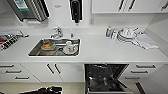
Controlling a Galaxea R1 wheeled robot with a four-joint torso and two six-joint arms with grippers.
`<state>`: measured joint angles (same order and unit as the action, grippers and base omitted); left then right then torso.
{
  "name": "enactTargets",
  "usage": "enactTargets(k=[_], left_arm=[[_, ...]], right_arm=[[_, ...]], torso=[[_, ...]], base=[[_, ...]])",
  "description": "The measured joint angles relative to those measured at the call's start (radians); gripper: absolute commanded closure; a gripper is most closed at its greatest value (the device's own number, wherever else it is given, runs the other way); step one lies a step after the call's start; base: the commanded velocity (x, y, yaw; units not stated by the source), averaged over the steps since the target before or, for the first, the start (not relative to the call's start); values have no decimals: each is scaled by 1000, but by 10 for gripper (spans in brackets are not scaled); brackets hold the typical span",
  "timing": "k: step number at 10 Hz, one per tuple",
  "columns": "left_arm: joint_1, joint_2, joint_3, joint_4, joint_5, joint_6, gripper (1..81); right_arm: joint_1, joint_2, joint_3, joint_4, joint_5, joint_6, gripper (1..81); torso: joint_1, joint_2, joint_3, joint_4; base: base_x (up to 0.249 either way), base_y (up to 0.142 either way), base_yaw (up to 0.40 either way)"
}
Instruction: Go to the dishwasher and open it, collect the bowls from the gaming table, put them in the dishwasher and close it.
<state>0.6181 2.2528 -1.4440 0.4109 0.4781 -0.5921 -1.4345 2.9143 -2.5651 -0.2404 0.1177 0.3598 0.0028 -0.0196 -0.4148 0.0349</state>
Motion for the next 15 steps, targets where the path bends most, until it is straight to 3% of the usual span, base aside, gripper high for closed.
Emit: enactTargets(k=[3, 7, 11, 15], left_arm=[[-75, 81, -44, -33, 69, -7, 811], [-126, 221, -85, -44, 108, -8, 811], [-186, 409, -216, -44, 162, -10, 811], [-288, 533, -316, -44, 226, -10, 811]], right_arm=[[0, -5, 3, 0, 1, 0, 811], [0, -4, 13, 0, 2, 0, 811], [2, -5, 17, 1, 6, 0, 811], [14, -5, 19, 1, 13, 0, 811]], torso=[[0, 0, -1, 0], [0, 0, -4, 0], [1, 1, -75, 0], [1, 2, -87, 0]], base=[[0, 0, 0], [0, 0, 0], [0, 0, 0], [0, 0, 0]])
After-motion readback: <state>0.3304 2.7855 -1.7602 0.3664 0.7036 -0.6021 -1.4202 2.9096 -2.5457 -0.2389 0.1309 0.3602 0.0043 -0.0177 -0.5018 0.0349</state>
